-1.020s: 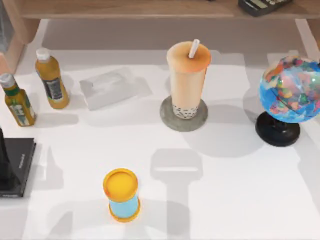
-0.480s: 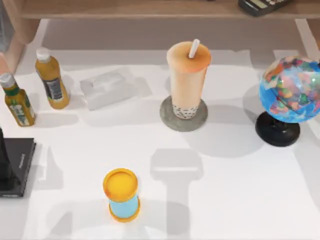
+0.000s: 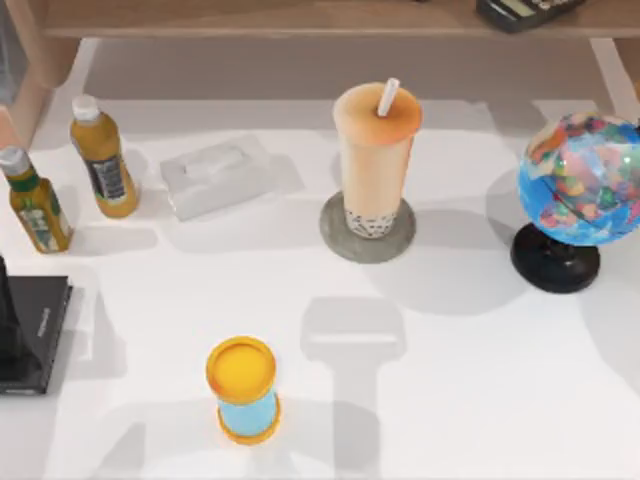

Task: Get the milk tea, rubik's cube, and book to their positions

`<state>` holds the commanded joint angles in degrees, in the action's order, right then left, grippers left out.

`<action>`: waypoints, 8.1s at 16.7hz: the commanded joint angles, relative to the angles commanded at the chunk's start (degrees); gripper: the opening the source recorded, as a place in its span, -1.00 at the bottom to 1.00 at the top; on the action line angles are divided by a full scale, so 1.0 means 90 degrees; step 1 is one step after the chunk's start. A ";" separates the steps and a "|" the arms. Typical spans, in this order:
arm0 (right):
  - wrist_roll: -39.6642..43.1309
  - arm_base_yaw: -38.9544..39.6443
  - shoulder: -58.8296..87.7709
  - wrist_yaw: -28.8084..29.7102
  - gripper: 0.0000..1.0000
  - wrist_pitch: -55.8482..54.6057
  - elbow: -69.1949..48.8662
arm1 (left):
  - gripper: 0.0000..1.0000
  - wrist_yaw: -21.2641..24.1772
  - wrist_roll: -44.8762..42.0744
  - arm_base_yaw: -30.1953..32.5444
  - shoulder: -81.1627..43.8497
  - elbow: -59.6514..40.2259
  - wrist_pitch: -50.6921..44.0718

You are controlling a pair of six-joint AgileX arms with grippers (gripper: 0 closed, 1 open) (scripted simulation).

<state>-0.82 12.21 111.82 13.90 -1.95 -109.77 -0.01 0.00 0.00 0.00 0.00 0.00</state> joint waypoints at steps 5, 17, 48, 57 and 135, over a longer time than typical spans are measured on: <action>0.0000 0.0000 0.0000 0.0000 -0.70 0.0000 0.0000 | 1.00 0.0000 0.0000 0.0000 0.0000 0.0000 0.0000; 0.0000 0.0000 0.0000 0.0000 1.00 0.0000 0.0000 | 1.00 0.0000 0.0000 0.0000 0.0000 0.0000 0.0000; 0.0000 0.0005 -0.0002 -0.0001 1.00 -0.0001 0.0001 | 1.00 0.0072 0.0038 -0.0064 0.2467 -0.0358 -0.2824; 0.0016 -0.0082 -0.1834 -0.0338 1.00 0.0058 0.1862 | 1.00 0.0072 0.0038 -0.0064 0.2467 -0.0358 -0.2824; 0.0091 -0.1357 -1.2424 -0.1544 1.00 0.0217 1.2197 | 0.70 0.2672 0.0004 -0.2409 -1.3525 -1.0061 0.3396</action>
<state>0.00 0.00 0.00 0.00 0.00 0.00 24.04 0.03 -21.67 -121.72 -90.55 30.56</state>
